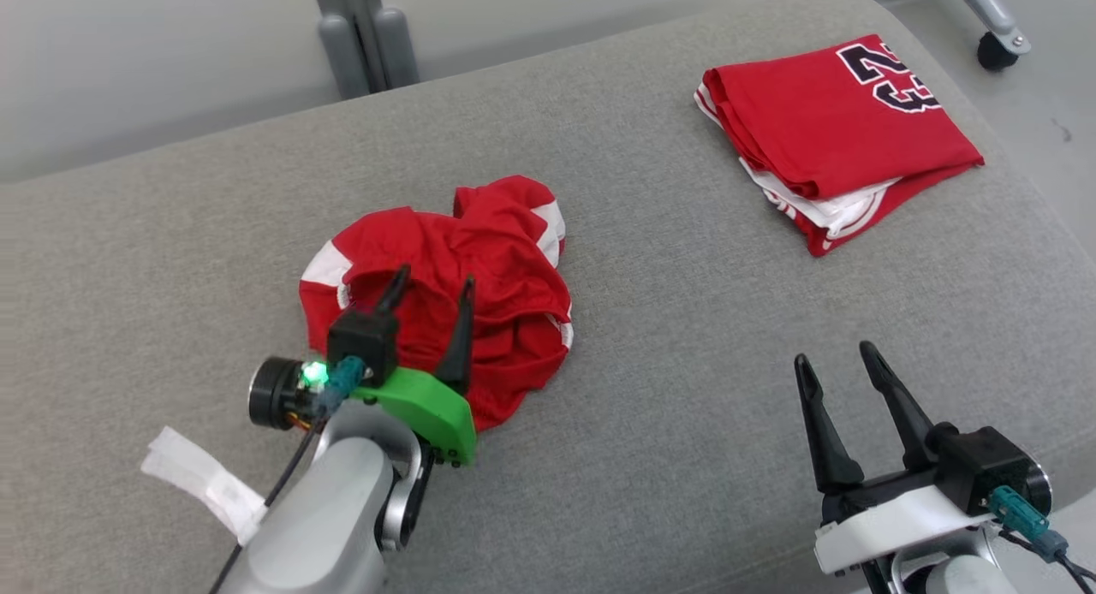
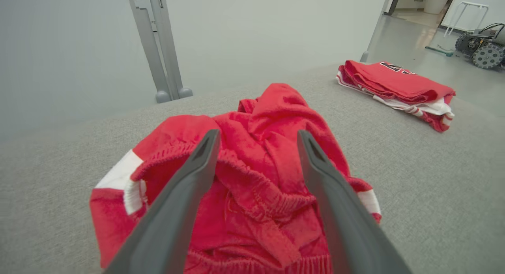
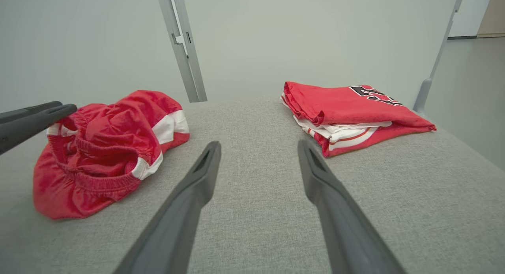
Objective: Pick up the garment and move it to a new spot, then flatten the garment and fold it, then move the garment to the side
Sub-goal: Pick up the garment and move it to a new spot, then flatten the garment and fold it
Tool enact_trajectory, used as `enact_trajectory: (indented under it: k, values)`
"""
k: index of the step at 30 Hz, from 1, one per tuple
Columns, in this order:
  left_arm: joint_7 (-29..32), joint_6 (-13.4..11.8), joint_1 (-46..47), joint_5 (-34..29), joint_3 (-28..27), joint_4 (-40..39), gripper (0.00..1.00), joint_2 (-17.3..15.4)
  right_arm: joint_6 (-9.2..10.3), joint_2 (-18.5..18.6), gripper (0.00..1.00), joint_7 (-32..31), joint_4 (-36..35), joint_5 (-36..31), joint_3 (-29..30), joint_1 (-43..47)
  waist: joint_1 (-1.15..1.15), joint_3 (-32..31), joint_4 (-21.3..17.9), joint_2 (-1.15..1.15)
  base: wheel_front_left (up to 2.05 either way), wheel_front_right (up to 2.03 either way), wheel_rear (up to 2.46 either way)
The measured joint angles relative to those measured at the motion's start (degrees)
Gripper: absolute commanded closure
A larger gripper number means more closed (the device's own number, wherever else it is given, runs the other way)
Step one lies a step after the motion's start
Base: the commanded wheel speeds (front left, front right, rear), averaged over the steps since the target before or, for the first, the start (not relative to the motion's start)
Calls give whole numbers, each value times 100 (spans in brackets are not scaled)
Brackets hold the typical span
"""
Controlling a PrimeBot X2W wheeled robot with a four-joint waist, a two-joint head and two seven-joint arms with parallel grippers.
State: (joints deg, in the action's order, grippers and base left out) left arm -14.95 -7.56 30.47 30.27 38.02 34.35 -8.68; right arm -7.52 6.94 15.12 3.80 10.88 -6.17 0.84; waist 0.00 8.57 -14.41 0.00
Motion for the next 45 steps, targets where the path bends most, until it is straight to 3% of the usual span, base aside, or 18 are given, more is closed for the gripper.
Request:
enact_trajectory:
  k: [7, 14, 19, 27, 45]
  values:
    - [-11, -405, -1428, -737, -698, -1539, 0, -131, 0, -115, 0, 0, 99, -26, -69, 155, 0, -393, 619, 0, 0, 0, 0]
    - [-18, -452, -2644, -1333, -1558, -2705, 0, 49, 0, -211, 0, 1, 104, -71, 4, 300, 0, -796, 1197, 0, 0, 0, 0]
    - [-18, -248, -3400, -1709, -2015, -3222, 0, 201, 0, -222, 0, 0, 111, -93, -132, 428, 0, -1094, 1471, 0, 0, 0, 0]
    - [-18, 8, -4171, -1995, -2477, -3333, 0, 432, 0, -271, 0, 0, 88, -92, -212, 655, 0, -1381, 1673, 0, 0, 0, 0]
    - [-18, 252, -4213, -2303, -2711, -3423, 0, 575, 0, -332, 0, 0, 68, -111, 49, 704, 0, -1342, 1615, 0, 0, 0, 0]
